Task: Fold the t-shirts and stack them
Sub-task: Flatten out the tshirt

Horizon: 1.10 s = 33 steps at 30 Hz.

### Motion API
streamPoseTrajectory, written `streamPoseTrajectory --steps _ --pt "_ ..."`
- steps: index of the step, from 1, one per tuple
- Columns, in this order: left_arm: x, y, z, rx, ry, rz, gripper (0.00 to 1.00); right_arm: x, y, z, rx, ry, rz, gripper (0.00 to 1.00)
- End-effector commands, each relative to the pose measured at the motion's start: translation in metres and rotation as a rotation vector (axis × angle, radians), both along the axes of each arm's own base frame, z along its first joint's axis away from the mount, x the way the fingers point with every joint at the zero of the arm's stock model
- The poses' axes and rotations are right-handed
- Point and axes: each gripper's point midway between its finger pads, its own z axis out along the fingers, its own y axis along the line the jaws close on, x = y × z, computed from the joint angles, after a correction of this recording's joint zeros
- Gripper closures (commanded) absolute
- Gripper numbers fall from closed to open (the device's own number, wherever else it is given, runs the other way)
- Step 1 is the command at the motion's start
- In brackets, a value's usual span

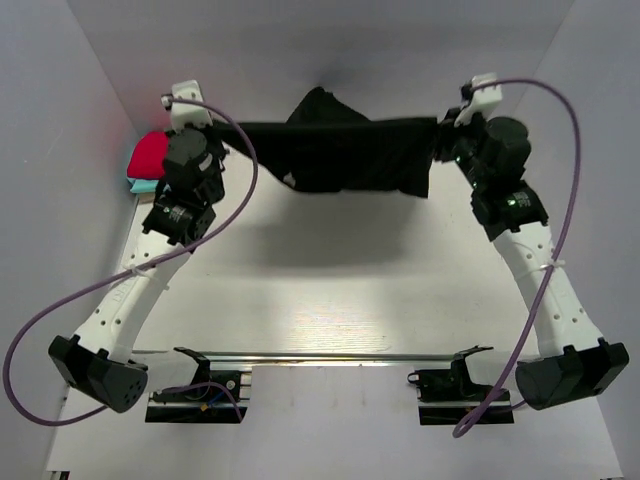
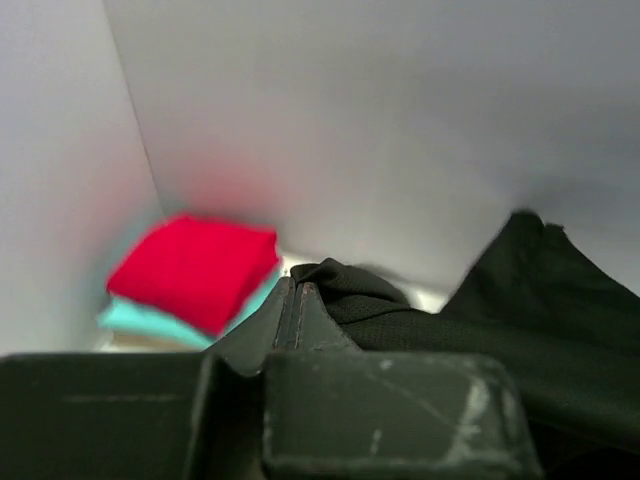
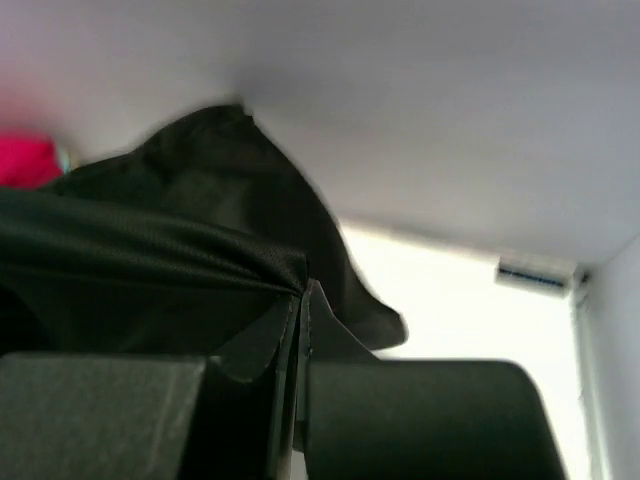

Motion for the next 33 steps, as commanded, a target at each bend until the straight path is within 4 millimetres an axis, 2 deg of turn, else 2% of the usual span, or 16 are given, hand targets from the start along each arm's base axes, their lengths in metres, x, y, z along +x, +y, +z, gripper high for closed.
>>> streamPoseTrajectory --steps 1,8,9,11,13,14,15,17,19,20,21,23,24,26,28,33 --pt "-0.002 0.002 -0.084 -0.038 0.184 0.032 1.00 0.001 0.007 -0.075 -0.001 0.162 0.027 1.00" --pt "-0.023 0.004 -0.227 -0.065 0.502 0.063 1.00 -0.013 0.016 -0.204 -0.052 0.488 0.084 1.00" --pt "-0.029 0.007 -0.251 -0.060 0.569 0.072 1.00 -0.011 0.017 -0.231 -0.057 0.564 0.081 0.93" --pt "-0.029 -0.004 -0.273 -0.072 0.628 0.023 1.00 -0.015 0.014 -0.256 -0.076 0.657 0.063 0.80" --pt "-0.031 -0.009 -0.299 -0.064 0.713 0.013 0.96 -0.013 0.013 -0.283 -0.088 0.761 0.042 0.48" --pt "-0.030 -0.008 -0.310 -0.072 0.762 0.030 0.69 -0.011 0.013 -0.283 -0.094 0.779 0.028 0.27" --pt "-0.029 -0.009 -0.306 -0.082 0.760 0.033 0.65 -0.012 0.011 -0.296 -0.097 0.827 0.011 0.17" --pt "-0.023 -0.009 -0.318 -0.060 0.796 0.052 0.65 -0.012 0.005 -0.307 -0.103 0.865 -0.043 0.10" --pt "-0.020 -0.008 -0.319 -0.064 0.817 0.069 0.50 -0.016 -0.003 -0.306 -0.096 0.874 -0.094 0.10" --pt "-0.017 -0.009 -0.319 -0.074 0.814 0.072 0.34 -0.019 -0.003 -0.305 -0.091 0.874 -0.104 0.10" --pt "-0.019 -0.008 -0.324 -0.074 0.832 0.080 0.01 -0.029 -0.008 -0.317 -0.097 0.901 -0.123 0.10" --pt "-0.022 -0.002 -0.326 -0.085 0.838 0.112 0.00 -0.039 -0.012 -0.309 -0.047 0.886 -0.158 0.10" --pt "-0.024 0.000 -0.327 -0.087 0.842 0.127 0.00 -0.054 -0.016 -0.324 -0.039 0.932 -0.186 0.10" --pt "-0.029 0.006 -0.326 -0.120 0.835 0.150 0.00 -0.065 -0.017 -0.319 0.002 0.924 -0.192 0.10" --pt "-0.027 0.010 -0.326 -0.178 0.801 0.138 0.00 -0.087 -0.012 -0.335 0.027 0.974 -0.154 0.10" --pt "-0.030 0.015 -0.359 -0.258 0.867 0.095 0.00 -0.108 -0.017 -0.357 0.028 1.023 -0.175 0.10"
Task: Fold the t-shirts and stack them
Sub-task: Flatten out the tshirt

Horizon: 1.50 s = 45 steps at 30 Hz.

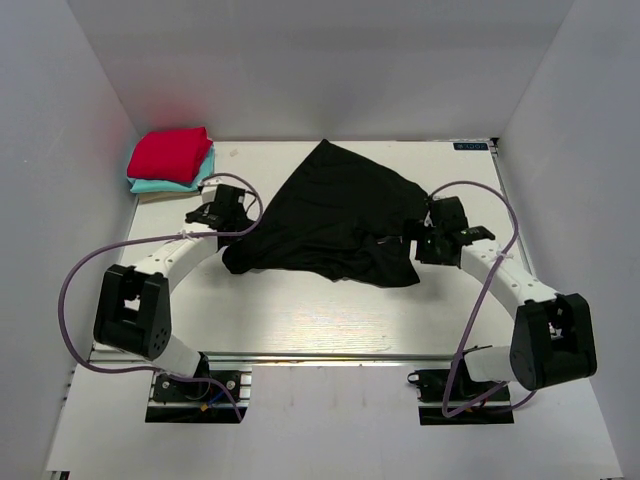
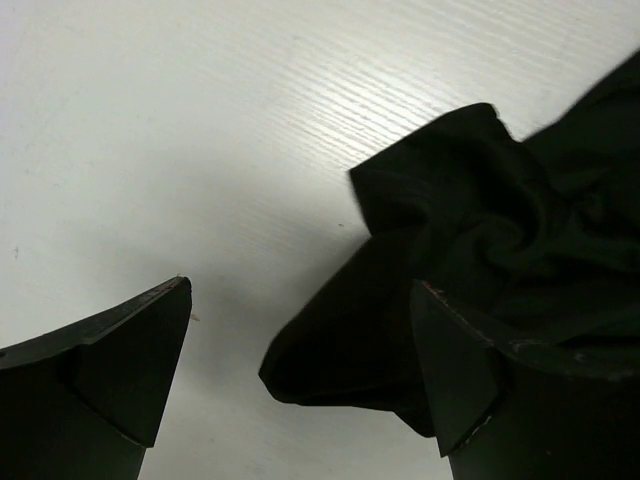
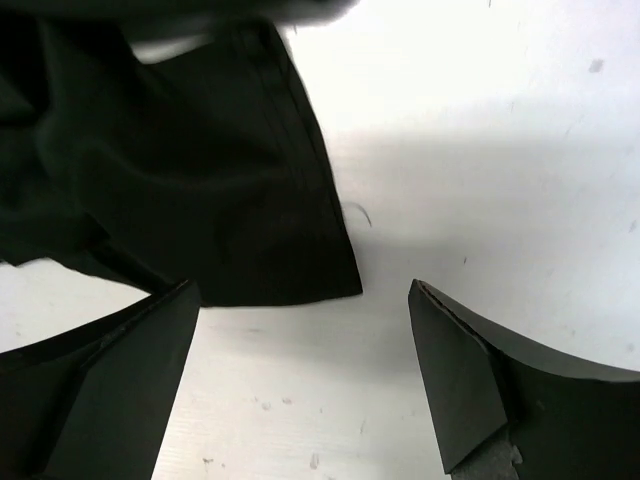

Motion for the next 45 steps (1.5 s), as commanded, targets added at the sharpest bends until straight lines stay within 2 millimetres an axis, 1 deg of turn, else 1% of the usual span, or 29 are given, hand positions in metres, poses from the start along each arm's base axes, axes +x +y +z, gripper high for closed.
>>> streamPoseTrajectory --steps 1,4,8,9,11,12,13,15,17,18,19,20,22,23,25,26,28,29,30,31,32,33,34,35,36,38,41,43,45 --pt "0.007 -0.005 -0.004 -0.108 -0.022 -0.012 0.00 -0.009 0.001 -0.008 0.020 0.025 -0.040 0.10" --pt "0.006 -0.009 -0.024 -0.149 0.008 -0.054 0.00 -0.016 0.003 -0.023 0.040 0.060 -0.035 0.10" --pt "-0.003 -0.015 -0.046 -0.199 0.042 -0.117 0.16 -0.018 0.012 -0.041 0.079 0.104 -0.023 0.10" --pt "0.001 -0.024 -0.046 -0.235 0.024 -0.157 0.27 -0.019 0.014 -0.045 0.089 0.116 -0.018 0.10" --pt "-0.001 -0.037 -0.050 -0.284 0.023 -0.212 0.38 -0.017 0.018 -0.053 0.097 0.131 -0.020 0.11" --pt "0.001 -0.039 -0.049 -0.288 0.019 -0.234 0.48 -0.017 0.021 -0.054 0.112 0.138 -0.019 0.13" --pt "-0.001 -0.041 -0.054 -0.299 0.030 -0.242 0.70 -0.017 0.021 -0.058 0.113 0.151 -0.020 0.16" --pt "-0.001 -0.041 -0.054 -0.299 0.030 -0.242 0.98 -0.017 0.028 -0.062 0.145 0.161 -0.002 0.18" --pt "-0.003 -0.044 -0.049 -0.308 0.026 -0.263 1.00 -0.018 0.029 -0.069 0.149 0.180 -0.009 0.31" --pt "-0.002 -0.047 -0.039 -0.320 0.000 -0.275 1.00 -0.020 0.032 -0.070 0.160 0.189 0.000 0.46" --pt "-0.002 -0.049 -0.036 -0.329 -0.016 -0.285 1.00 -0.020 0.034 -0.069 0.168 0.194 0.007 0.87" --pt "0.000 -0.052 -0.027 -0.345 -0.044 -0.302 1.00 -0.023 0.038 -0.068 0.185 0.195 0.028 0.99" --pt "0.001 -0.055 -0.012 -0.356 -0.083 -0.317 1.00 -0.025 0.042 -0.061 0.212 0.189 0.041 1.00" --pt "0.001 -0.057 0.003 -0.368 -0.123 -0.334 1.00 -0.022 0.044 -0.042 0.228 0.129 0.059 1.00" --pt "0.000 -0.060 0.019 -0.386 -0.151 -0.342 1.00 -0.019 0.042 -0.022 0.228 0.091 0.062 1.00" --pt "0.002 -0.061 0.037 -0.397 -0.199 -0.342 1.00 -0.019 0.042 0.007 0.246 0.011 0.072 1.00" --pt "0.004 -0.057 0.054 -0.399 -0.234 -0.308 1.00 -0.013 0.041 0.049 0.262 -0.089 0.073 1.00" --pt "0.000 -0.056 0.058 -0.398 -0.227 -0.306 1.00 -0.018 0.038 0.056 0.260 -0.087 0.067 1.00" --pt "0.003 -0.055 0.075 -0.402 -0.267 -0.291 1.00 -0.012 0.039 0.096 0.290 -0.180 0.050 1.00" --pt "0.005 -0.050 0.080 -0.383 -0.273 -0.270 1.00 -0.028 0.032 0.093 0.269 -0.106 0.020 1.00" --pt "0.000 -0.047 0.085 -0.384 -0.265 -0.245 1.00 -0.030 0.026 0.097 0.246 -0.099 -0.012 1.00" --pt "0.004 -0.045 0.097 -0.385 -0.286 -0.231 1.00 -0.027 0.026 0.123 0.263 -0.128 -0.032 1.00" --pt "0.004 -0.039 0.105 -0.362 -0.302 -0.206 1.00 -0.036 0.022 0.140 0.258 -0.111 -0.040 1.00" --pt "0.000 -0.035 0.109 -0.358 -0.297 -0.184 1.00 -0.048 0.023 0.143 0.268 -0.066 -0.036 1.00" --pt "0.002 -0.032 0.116 -0.346 -0.310 -0.170 1.00 -0.047 0.026 0.179 0.299 -0.142 -0.016 1.00" --pt "0.001 -0.021 0.125 -0.307 -0.325 -0.127 1.00 -0.068 0.032 0.191 0.341 -0.096 0.022 1.00" --pt "-0.003 -0.011 0.137 -0.285 -0.336 -0.073 1.00 -0.089 0.031 0.222 0.371 -0.080 0.021 1.00" --pt "-0.006 -0.008 0.133 -0.272 -0.319 -0.061 1.00 -0.098 0.032 0.226 0.384 -0.061 0.029 1.00" --pt "-0.014 0.001 0.125 -0.253 -0.284 0.001 1.00 -0.117 0.036 0.210 0.402 0.051 0.044 1.00"
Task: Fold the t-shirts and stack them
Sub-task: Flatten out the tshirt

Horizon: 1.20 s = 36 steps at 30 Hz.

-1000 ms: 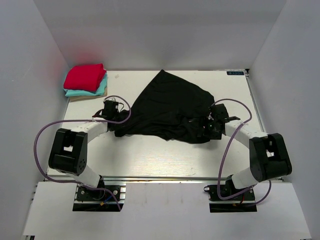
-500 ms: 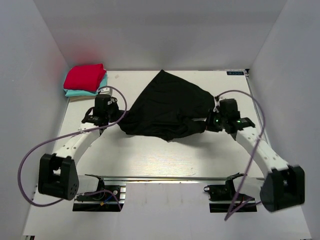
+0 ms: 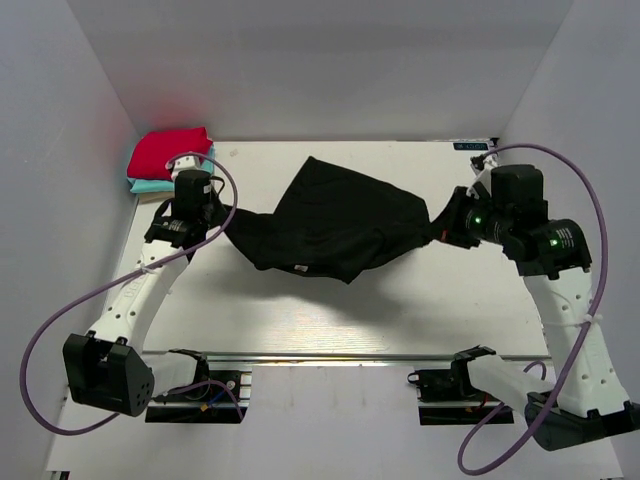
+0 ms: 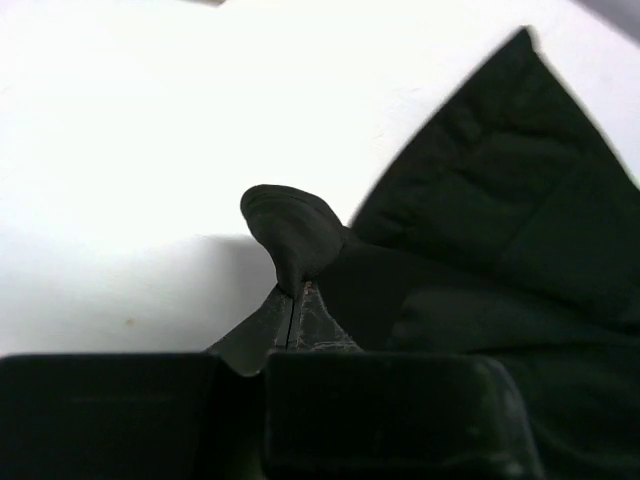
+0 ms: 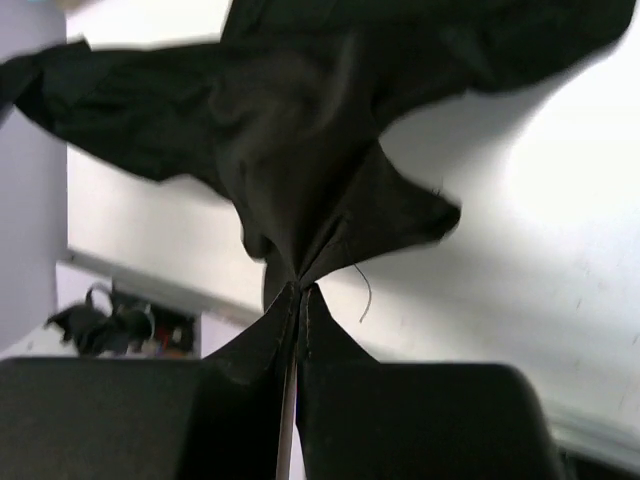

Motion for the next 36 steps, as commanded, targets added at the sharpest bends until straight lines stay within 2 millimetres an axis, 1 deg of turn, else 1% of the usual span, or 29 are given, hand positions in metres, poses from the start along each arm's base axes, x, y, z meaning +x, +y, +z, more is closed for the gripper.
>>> streamPoseTrajectory --steps 1,2,3,4,5,7,8,9,10,12,13,14,15,16,17,20,22,23,24,25,26,27,28,29,30,31,33,34,36 --pt "-0.017 0.025 -0.001 0.042 0.056 0.130 1.00 -0.053 0.004 -0.030 0.033 0.246 0.045 1.00" --pt "-0.020 0.028 -0.004 0.057 0.070 0.144 1.00 -0.058 0.004 -0.039 0.040 0.280 0.049 1.00" --pt "-0.022 0.033 -0.009 0.053 0.085 0.190 1.00 -0.081 0.012 -0.085 0.068 0.460 0.094 1.00" --pt "-0.030 0.037 -0.016 0.062 0.126 0.214 1.00 -0.092 0.015 -0.097 0.086 0.511 0.116 1.00" --pt "-0.035 0.041 -0.022 0.073 0.144 0.234 1.00 -0.118 0.014 -0.144 0.084 0.670 0.128 1.00" --pt "-0.045 0.047 -0.038 0.060 0.170 0.300 1.00 -0.130 0.033 -0.153 0.225 0.681 0.221 1.00" --pt "-0.049 0.047 -0.043 0.049 0.176 0.311 1.00 -0.155 0.033 -0.182 0.257 0.799 0.217 1.00" --pt "-0.053 0.053 -0.043 0.054 0.170 0.328 1.00 -0.156 0.033 -0.186 0.264 0.792 0.232 1.00" --pt "-0.068 0.059 -0.054 0.058 0.216 0.374 0.90 -0.157 0.030 -0.192 0.239 0.798 0.224 0.93" --pt "-0.078 0.070 -0.057 0.070 0.215 0.455 0.85 -0.145 0.024 -0.190 0.170 0.729 0.227 0.81" --pt "-0.079 0.070 -0.055 0.065 0.205 0.455 0.71 -0.134 0.021 -0.185 0.135 0.678 0.214 0.61" --pt "-0.079 0.069 -0.052 0.053 0.197 0.448 0.54 -0.122 0.022 -0.176 0.120 0.622 0.235 0.48" --pt "-0.077 0.068 -0.050 0.047 0.185 0.448 0.16 -0.112 0.023 -0.172 0.116 0.576 0.242 0.34" --pt "-0.073 0.067 -0.043 0.039 0.167 0.448 0.01 -0.100 0.024 -0.171 0.101 0.534 0.246 0.23" --pt "-0.073 0.067 -0.040 0.039 0.166 0.448 0.00 -0.084 0.028 -0.158 0.101 0.452 0.259 0.10" --pt "-0.071 0.067 -0.031 0.032 0.162 0.455 0.00 -0.051 0.027 -0.153 0.043 0.356 0.266 0.10" --pt "-0.064 0.059 -0.027 0.014 0.145 0.405 0.00 -0.028 0.020 -0.159 -0.022 0.317 0.217 0.10" --pt "-0.059 0.047 -0.029 0.006 0.152 0.310 0.00 -0.001 0.021 -0.152 -0.038 0.211 0.193 0.10" --pt "-0.044 0.036 -0.022 -0.022 0.094 0.247 0.00 0.007 0.025 -0.154 -0.033 0.194 0.198 0.10" --pt "-0.039 0.026 -0.034 -0.027 0.107 0.176 0.00 0.024 0.033 -0.150 -0.014 0.129 0.208 0.10" --pt "-0.034 0.003 -0.039 -0.058 0.116 0.033 0.00 0.038 0.040 -0.142 0.000 0.062 0.218 0.10" --pt "-0.024 -0.016 -0.042 -0.079 0.084 -0.061 0.00 0.047 0.043 -0.151 -0.001 0.077 0.216 0.10" --pt "-0.024 -0.043 -0.047 -0.137 0.106 -0.195 0.00 0.061 0.052 -0.155 -0.009 0.063 0.235 0.10" --pt "-0.020 -0.057 -0.069 -0.172 0.173 -0.245 0.00 0.075 0.054 -0.163 -0.037 0.081 0.224 0.10" --pt "-0.015 -0.072 -0.078 -0.204 0.176 -0.325 0.00 0.088 0.056 -0.167 -0.068 0.058 0.224 0.10" --pt "-0.021 -0.094 -0.085 -0.272 0.211 -0.423 0.00 0.102 0.061 -0.194 -0.109 0.126 0.222 0.10" --pt "-0.023 -0.107 -0.116 -0.298 0.311 -0.470 0.00 0.121 0.075 -0.197 -0.132 0.103 0.254 0.10" --pt "-0.026 -0.111 -0.122 -0.296 0.330 -0.481 0.00 0.135 0.081 -0.225 -0.156 0.169 0.255 0.10" --pt "-0.029 -0.114 -0.127 -0.294 0.341 -0.490 0.00 0.153 0.101 -0.223 -0.161 0.133 0.305 0.10"
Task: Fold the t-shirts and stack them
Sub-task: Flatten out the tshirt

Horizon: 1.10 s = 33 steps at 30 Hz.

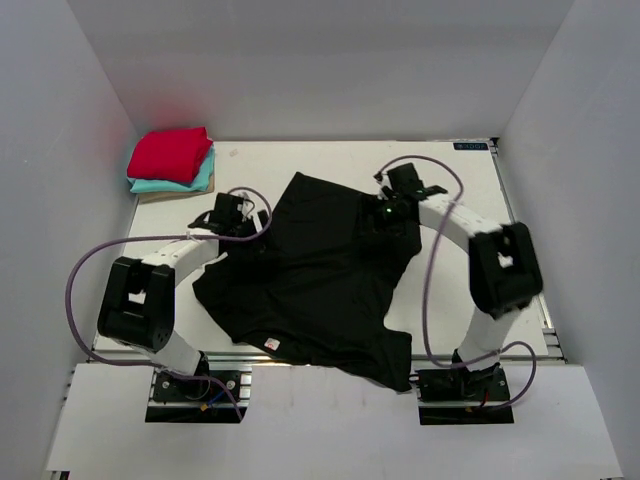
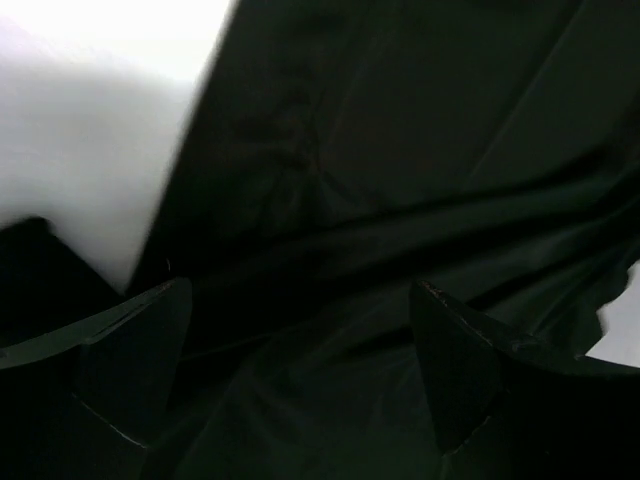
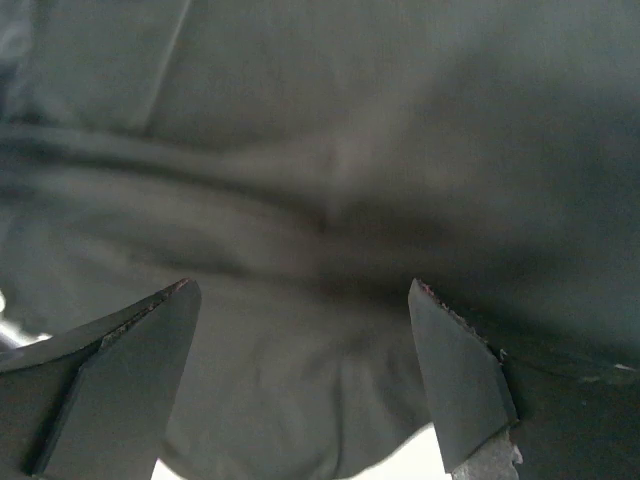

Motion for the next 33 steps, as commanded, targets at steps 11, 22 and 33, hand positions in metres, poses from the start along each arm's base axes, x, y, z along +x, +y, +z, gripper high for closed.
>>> streamPoseTrajectory --steps 11,22,33 --pt "-0.035 -0.015 0.031 -0.042 -0.120 -0.178 0.00 0.087 0.034 -0.074 -0.050 -0.008 -0.046 0.10" --pt "-0.023 -0.017 0.045 -0.025 -0.155 -0.203 0.00 0.005 -0.115 -0.105 -0.228 0.214 -0.654 0.10" --pt "0.023 -0.006 0.028 0.071 -0.138 -0.119 0.00 -0.046 -0.146 -0.052 -0.172 0.044 -0.682 0.10"
